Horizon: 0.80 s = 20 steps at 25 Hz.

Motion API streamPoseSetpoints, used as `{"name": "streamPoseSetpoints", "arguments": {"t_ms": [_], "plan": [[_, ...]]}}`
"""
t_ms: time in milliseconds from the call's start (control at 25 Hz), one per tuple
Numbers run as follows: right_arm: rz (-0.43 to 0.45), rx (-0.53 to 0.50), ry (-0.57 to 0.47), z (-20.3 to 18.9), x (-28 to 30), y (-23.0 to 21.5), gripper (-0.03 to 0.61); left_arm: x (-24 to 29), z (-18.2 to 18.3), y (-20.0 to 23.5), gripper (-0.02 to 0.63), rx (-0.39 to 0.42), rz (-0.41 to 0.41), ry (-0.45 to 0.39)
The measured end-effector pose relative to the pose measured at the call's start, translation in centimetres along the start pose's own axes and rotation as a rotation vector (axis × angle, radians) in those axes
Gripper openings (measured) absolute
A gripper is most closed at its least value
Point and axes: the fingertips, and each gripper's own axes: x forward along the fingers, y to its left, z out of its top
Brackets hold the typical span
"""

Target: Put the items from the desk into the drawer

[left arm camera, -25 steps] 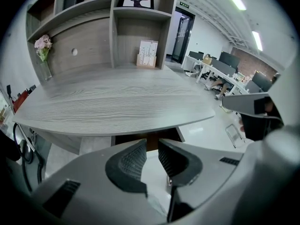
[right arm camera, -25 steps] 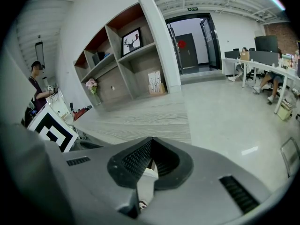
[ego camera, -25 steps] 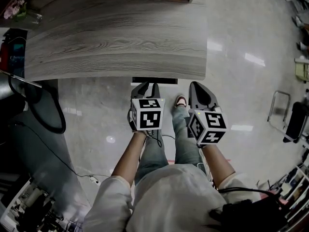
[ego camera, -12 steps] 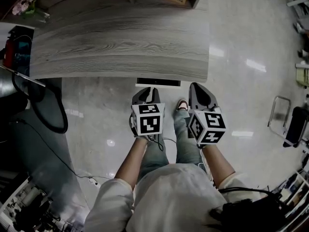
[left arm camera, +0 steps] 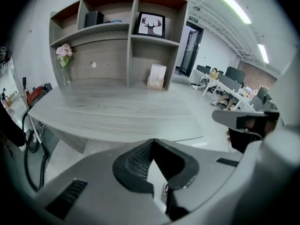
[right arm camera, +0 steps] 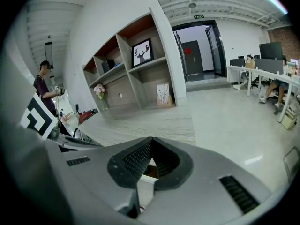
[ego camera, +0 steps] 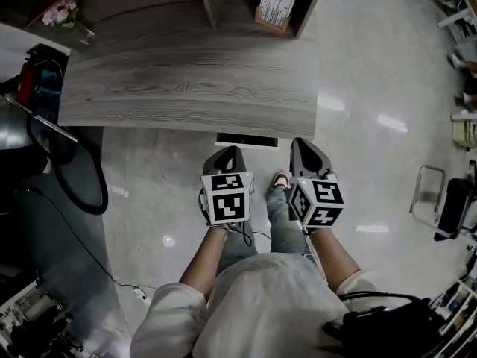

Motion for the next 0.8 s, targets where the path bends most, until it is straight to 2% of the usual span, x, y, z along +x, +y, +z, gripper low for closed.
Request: {"name": "streamPoseSetpoints", "arguments": {"t_ms": [520, 800], "plan": [[0.050, -0.061, -0.085, 4.3, -3.4, 2.6, -0.002, -5.6, 3.7, -0.9, 0.008, -0.004, 0.024, -0.126], [0.083, -0.112, -0.154, 8.3, -4.6, 4.3, -0.002, -8.5, 7.2, -2.0, 0.008, -0.006, 0.015, -0.227]]}}
